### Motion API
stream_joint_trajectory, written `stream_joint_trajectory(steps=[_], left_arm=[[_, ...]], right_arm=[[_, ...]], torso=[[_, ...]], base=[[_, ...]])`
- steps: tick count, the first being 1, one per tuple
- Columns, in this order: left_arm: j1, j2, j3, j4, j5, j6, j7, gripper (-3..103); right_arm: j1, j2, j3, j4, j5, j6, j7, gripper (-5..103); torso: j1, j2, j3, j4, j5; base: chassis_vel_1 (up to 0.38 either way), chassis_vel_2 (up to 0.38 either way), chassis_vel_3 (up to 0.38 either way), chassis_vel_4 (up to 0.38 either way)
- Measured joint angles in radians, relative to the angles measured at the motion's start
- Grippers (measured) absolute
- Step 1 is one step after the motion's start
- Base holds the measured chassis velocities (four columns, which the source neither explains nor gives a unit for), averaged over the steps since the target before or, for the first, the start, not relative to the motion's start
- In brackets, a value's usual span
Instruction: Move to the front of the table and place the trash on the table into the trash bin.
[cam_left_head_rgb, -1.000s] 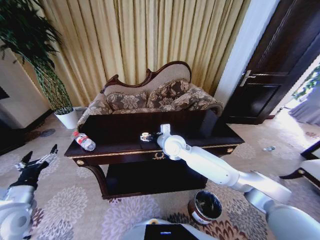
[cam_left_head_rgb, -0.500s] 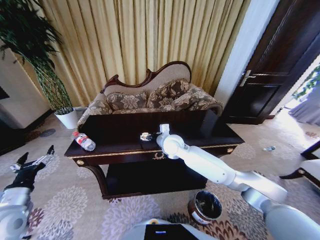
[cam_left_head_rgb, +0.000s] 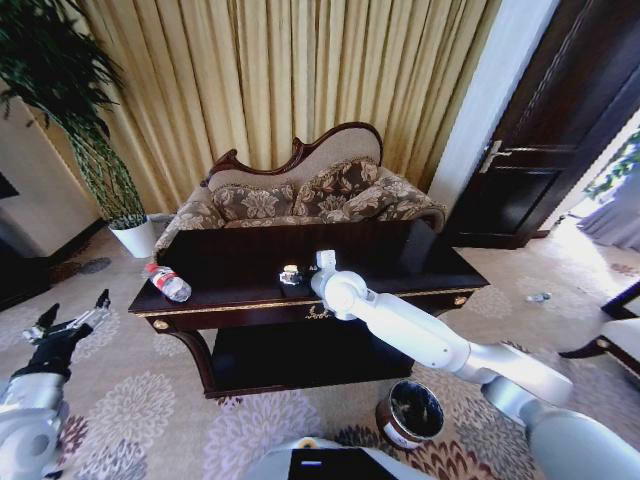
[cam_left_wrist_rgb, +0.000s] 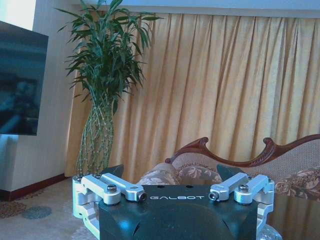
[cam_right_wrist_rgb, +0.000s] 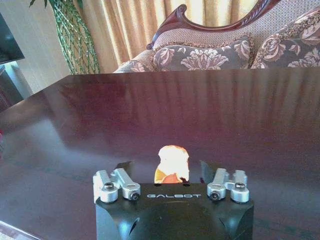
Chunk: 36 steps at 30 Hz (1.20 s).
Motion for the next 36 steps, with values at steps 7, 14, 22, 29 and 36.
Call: stream_joint_trajectory(steps=[7,14,22,29,36], left_arm=[[-0.006,0.011,-0.002,0.006,-0.006,0.001,-0.001,100],[-0.007,0.014,-0.002,0.011,-0.008,0.002,-0.001,100],[-0.004,0.013,-0.002,0.011,-0.011,0.002,-0.002,100],[-0.002,0.040,0.003,0.012,-0.020,0.002,-0.002,100],[-0.027,0.159,0.028,0.035,-0.071,0.020,-0.017,100]], right_arm=[[-0.002,-0.001,-0.001,-0.007,-0.008,0.003,-0.004,50],[0.000,0.002,-0.006,-0.009,-0.013,0.023,0.004,23],[-0.009,-0.007,-0.002,0.005,-0.014,0.034,0.008,1],[-0.015,0.003,0.057,0.019,-0.051,0.036,0.061,0],[-0.077,-0.082,0.170,0.049,-0.307,0.063,0.034,0]], torso=[[0.000,0.000,0.000,0.0000,0.0000],[0.000,0.000,0.000,0.0001,0.0000],[0.000,0.000,0.000,0.0000,0.0000],[0.000,0.000,0.000,0.0002,0.0000],[0.000,0.000,0.000,-0.0002,0.0001]], base=[[0.000,0.000,0.000,0.000],[0.000,0.000,0.000,0.000],[0.000,0.000,0.000,0.000],[0.000,0.000,0.000,0.000],[0.000,0.000,0.000,0.000]])
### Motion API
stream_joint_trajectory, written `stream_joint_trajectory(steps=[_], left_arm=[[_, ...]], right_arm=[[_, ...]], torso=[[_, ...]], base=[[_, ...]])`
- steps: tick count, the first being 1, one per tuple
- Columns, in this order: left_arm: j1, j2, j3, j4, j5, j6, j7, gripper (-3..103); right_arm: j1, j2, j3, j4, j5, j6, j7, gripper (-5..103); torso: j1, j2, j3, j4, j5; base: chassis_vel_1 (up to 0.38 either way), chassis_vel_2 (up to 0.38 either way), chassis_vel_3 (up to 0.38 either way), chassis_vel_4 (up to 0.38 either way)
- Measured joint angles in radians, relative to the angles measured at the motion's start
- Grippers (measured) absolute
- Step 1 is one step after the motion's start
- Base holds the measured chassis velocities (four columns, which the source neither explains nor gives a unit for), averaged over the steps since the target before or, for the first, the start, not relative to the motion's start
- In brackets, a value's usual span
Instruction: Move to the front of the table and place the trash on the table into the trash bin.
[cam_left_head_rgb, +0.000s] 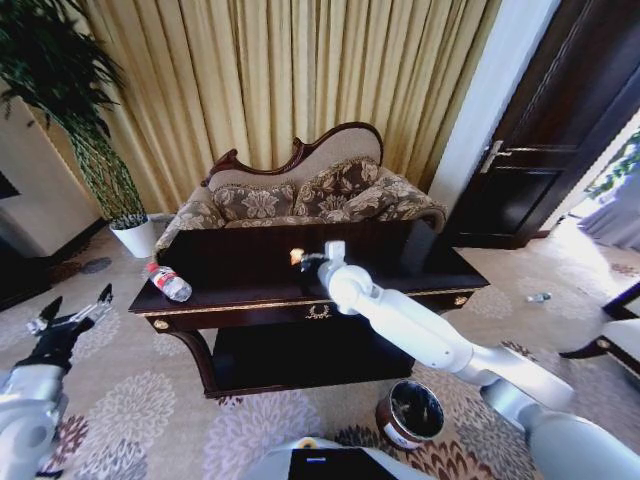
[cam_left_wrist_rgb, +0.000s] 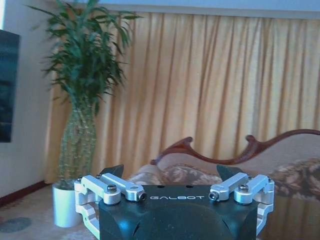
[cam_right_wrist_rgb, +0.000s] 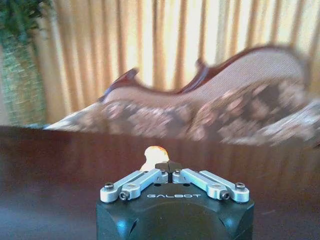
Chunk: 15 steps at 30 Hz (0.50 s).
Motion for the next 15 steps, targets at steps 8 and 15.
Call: stream_joint_trajectory(steps=[8,15], left_arm=[[-0.097,0.149,0.101,0.048,-0.063,0.010,-0.022,100],[-0.217,0.237,0.233,0.100,-0.164,-0.024,0.008,100]], right_arm=[[-0.227,-0.179,0.308,0.060,-0.141,0.041,-0.085,0],[-0.459,-0.309,0.597,0.106,-0.159,0.156,-0.268,0]], torso=[[0.000,0.000,0.000,0.0001,0.0002],[0.000,0.000,0.000,-0.0001,0.0007]], base=[[0.000,0.000,0.000,0.000],[0.000,0.000,0.000,0.000]])
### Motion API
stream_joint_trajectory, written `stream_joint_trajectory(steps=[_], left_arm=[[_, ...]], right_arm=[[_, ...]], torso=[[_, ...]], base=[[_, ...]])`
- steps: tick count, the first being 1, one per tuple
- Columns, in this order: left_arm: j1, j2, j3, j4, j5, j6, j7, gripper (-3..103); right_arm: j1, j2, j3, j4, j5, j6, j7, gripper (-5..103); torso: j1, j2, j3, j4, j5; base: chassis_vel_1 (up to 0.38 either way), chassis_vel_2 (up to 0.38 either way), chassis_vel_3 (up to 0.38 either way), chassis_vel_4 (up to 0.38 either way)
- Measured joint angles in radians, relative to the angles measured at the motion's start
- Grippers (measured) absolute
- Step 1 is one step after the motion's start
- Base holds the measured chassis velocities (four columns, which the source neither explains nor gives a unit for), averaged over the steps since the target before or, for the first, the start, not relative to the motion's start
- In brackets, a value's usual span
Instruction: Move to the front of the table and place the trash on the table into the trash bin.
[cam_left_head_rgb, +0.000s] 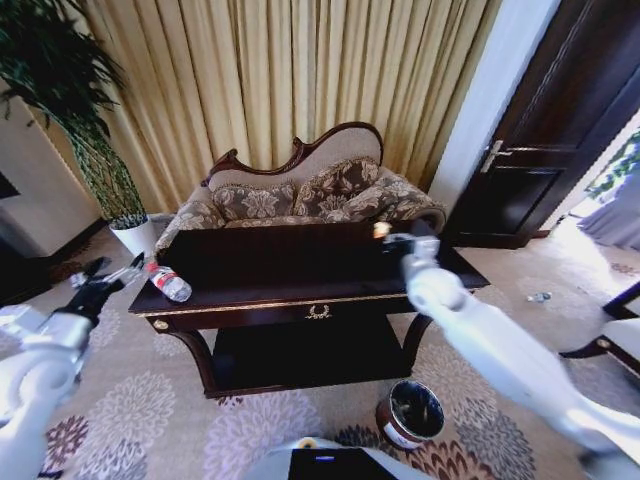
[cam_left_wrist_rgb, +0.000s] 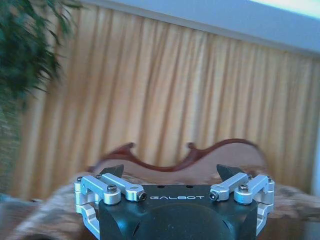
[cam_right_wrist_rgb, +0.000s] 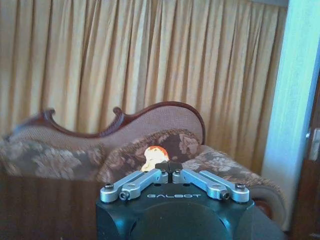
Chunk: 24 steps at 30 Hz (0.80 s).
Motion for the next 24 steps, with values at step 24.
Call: stream_joint_trajectory(steps=[24], left_arm=[[-0.146,0.106,0.158,0.090,-0.056,0.013,0.039,100]], right_arm=[[-0.363,0.027,0.315,0.067,-0.006,0.022,-0.145,0]], torso=[[0.000,0.000,0.000,0.0003,-0.0007]], base=[[0.073,-0.070,-0.073,0.069]])
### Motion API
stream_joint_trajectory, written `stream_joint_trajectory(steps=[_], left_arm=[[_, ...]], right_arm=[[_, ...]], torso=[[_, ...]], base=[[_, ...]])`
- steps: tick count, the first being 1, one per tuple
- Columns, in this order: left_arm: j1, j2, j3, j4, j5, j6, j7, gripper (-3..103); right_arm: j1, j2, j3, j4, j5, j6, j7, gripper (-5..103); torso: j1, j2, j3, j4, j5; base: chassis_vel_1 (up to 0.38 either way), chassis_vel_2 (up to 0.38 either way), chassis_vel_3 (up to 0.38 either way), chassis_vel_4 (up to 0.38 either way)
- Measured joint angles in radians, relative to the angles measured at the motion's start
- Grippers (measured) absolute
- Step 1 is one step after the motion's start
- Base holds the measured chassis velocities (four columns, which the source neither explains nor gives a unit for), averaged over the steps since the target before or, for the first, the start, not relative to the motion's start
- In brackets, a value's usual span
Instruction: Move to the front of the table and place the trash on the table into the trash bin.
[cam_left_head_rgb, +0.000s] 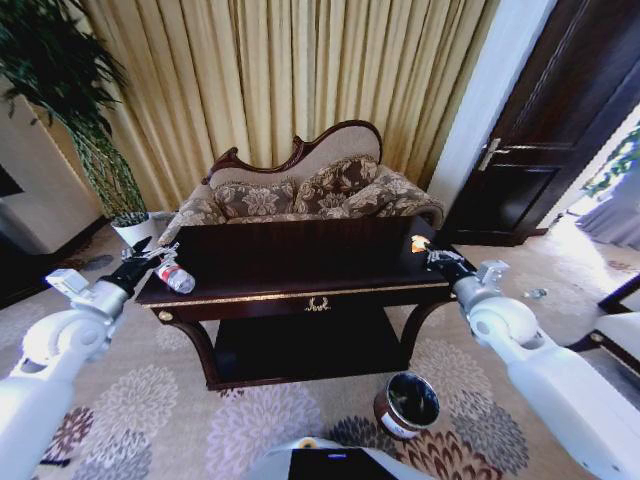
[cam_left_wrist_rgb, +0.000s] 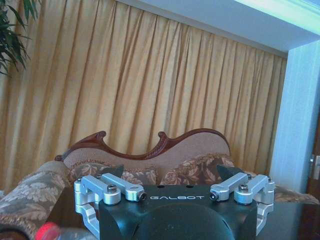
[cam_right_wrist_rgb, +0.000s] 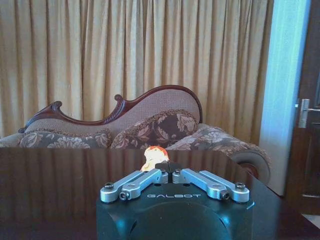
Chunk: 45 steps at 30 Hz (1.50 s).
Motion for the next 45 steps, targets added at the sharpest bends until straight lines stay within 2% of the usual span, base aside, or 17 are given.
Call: stream_joint_trajectory(steps=[8,11,13,18,19,23,25,30,33,40,45], left_arm=[[0.004,-0.008,0.004,-0.014,0.017,0.011,-0.017,100],[0.009,-0.015,0.005,-0.034,0.027,0.034,-0.051,100],[0.019,-0.025,0.008,-0.054,0.054,0.061,-0.094,100],[0.037,-0.049,0.026,-0.071,0.106,0.060,-0.128,100],[0.046,-0.057,0.027,-0.080,0.117,0.060,-0.134,100],[0.068,-0.069,0.027,-0.095,0.146,0.060,-0.136,100],[0.092,-0.084,0.024,-0.102,0.165,0.059,-0.136,100],[0.112,-0.103,0.019,-0.112,0.175,0.058,-0.135,100],[0.130,-0.111,0.008,-0.127,0.177,0.057,-0.134,100],[0.153,-0.110,-0.020,-0.141,0.174,0.055,-0.132,100],[0.196,-0.113,-0.066,-0.165,0.166,0.053,-0.130,100]], right_arm=[[-0.016,0.004,-0.002,0.003,-0.026,0.032,0.000,0],[-0.030,0.010,-0.005,-0.002,-0.053,0.036,-0.005,0],[-0.072,0.023,-0.007,-0.008,-0.081,0.011,-0.009,0],[-0.118,0.063,-0.038,-0.046,-0.167,-0.001,0.000,0],[-0.124,0.079,-0.052,-0.061,-0.188,-0.003,0.007,0],[-0.124,0.117,-0.085,-0.105,-0.231,-0.005,0.018,0],[-0.106,0.147,-0.143,-0.160,-0.254,-0.005,0.044,0],[-0.084,0.165,-0.212,-0.224,-0.277,-0.005,0.064,0],[-0.050,0.186,-0.274,-0.317,-0.332,-0.001,0.084,0],[0.023,0.239,-0.327,-0.422,-0.348,0.026,0.124,0],[0.085,0.271,-0.360,-0.500,-0.387,0.039,0.136,-1]], torso=[[-0.001,0.000,0.000,-0.0001,-0.0001],[-0.001,0.001,0.000,0.0006,0.0002],[-0.001,0.001,-0.001,0.0006,0.0001],[-0.001,0.001,-0.001,-0.0008,0.0000],[-0.001,0.001,0.000,-0.0005,-0.0001],[0.001,-0.001,0.001,-0.0001,0.0001],[0.001,-0.001,0.001,0.0004,0.0001],[0.000,0.000,0.000,0.0003,-0.0004],[-0.001,0.001,0.000,-0.0001,0.0000],[0.000,0.000,0.000,-0.0001,0.0000],[0.000,0.000,0.000,0.0007,-0.0001]], base=[[0.291,-0.298,-0.285,0.298],[0.287,-0.276,-0.242,0.286],[0.180,-0.218,-0.144,0.209],[0.059,-0.054,-0.073,0.086],[0.000,0.000,0.000,0.000],[-0.020,0.019,0.039,-0.029],[-0.035,0.069,0.063,-0.046],[-0.004,0.013,0.010,-0.007],[0.000,0.000,0.000,0.000],[0.000,0.000,0.000,0.000],[0.000,0.000,0.000,0.000]])
